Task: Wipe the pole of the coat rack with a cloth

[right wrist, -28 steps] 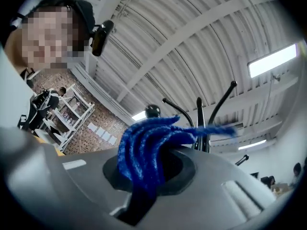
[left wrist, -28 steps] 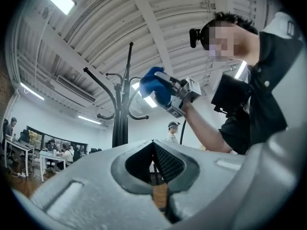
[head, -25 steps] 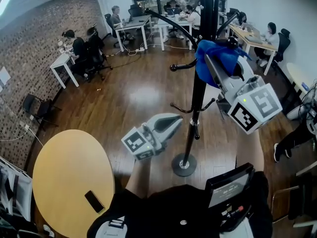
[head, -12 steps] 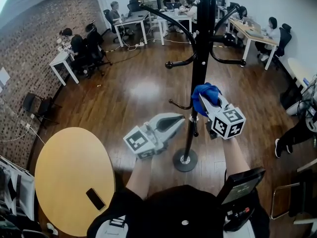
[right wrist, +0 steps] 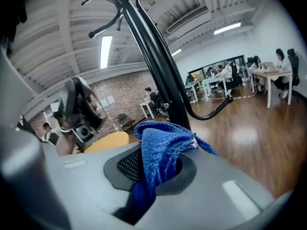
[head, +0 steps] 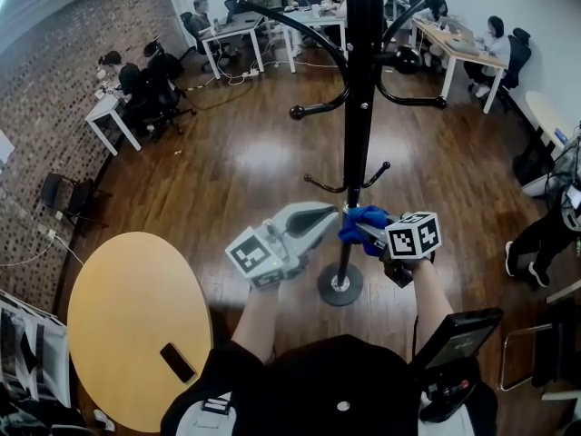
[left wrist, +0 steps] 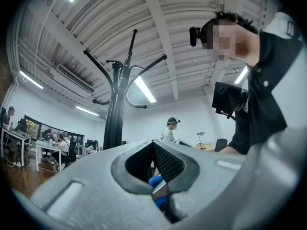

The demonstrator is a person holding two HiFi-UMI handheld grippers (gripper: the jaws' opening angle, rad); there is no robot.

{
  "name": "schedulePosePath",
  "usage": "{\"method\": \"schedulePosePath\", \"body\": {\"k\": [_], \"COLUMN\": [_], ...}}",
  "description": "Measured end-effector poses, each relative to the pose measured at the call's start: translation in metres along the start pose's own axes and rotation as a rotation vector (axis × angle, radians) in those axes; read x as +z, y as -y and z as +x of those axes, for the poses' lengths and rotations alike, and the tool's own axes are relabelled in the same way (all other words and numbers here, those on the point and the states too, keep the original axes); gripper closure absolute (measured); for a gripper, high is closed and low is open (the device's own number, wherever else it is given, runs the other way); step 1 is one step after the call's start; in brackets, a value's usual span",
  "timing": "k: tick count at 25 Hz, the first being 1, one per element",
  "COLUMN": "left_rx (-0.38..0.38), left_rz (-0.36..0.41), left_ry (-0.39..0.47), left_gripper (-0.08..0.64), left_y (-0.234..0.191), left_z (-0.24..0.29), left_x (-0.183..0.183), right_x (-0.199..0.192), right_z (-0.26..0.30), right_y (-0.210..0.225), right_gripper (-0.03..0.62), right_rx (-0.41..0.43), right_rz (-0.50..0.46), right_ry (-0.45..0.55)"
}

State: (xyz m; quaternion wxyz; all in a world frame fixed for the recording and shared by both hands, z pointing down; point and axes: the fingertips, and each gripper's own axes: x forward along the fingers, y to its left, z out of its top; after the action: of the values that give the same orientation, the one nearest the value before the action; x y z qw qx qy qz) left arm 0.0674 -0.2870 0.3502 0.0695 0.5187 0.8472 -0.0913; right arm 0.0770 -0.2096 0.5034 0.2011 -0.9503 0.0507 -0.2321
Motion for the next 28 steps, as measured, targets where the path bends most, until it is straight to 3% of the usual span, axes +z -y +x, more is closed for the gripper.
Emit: {"method": "schedulePosePath", "body": {"k": [2,3,7,11,17,22,28], "left_rx": [0.005,0.005,0.018,0.034,0.063,0.057,0.066], "left_rz": [-0.002,-0.003,-0.011,-0.005,0.005,0.034,0.056], "left_ry": [-0.006,-0.007,-0.009,-0.007,-0.006,-0.003,0.018], "left_gripper": [0.563,0.563,0.563,0.563,0.563,0.563,0.563], "left_y": [-0.001,-0.002,-0.004,-0.005,-0.011,-0.011,-0.011], "left_z": [0.000,0.000,0.002,-0.005,-0.013,-0.011,-0.019], "left_x": [-0.002,-0.003,-0.003,-0.001,0.002,0.009,0.022], "right_x": [-0.001,-0.001,0.006,0.035,0.152,0.256,0.308], "right_z": [-0.006,-0.005,0.019,0.017,-0.049,-0.105,-0.165], "right_y": [-0.016,-0.016,0.019,0.037,-0.017,-0.073,-0.140], "right_gripper": [0.554,0.554,0.554,0.554,0.551,0.531,0.549], "right_rx": [0.079,0.077,-0.083,-0.209,-0.159,-0.202,-0.249], "right_rz": [0.017,0.005,-0.072,-0.158,-0.316,-0.506,-0.672], "right_ry": [-0.014,-0.013,0.036,0.184,0.509,0.761,0.939]}}
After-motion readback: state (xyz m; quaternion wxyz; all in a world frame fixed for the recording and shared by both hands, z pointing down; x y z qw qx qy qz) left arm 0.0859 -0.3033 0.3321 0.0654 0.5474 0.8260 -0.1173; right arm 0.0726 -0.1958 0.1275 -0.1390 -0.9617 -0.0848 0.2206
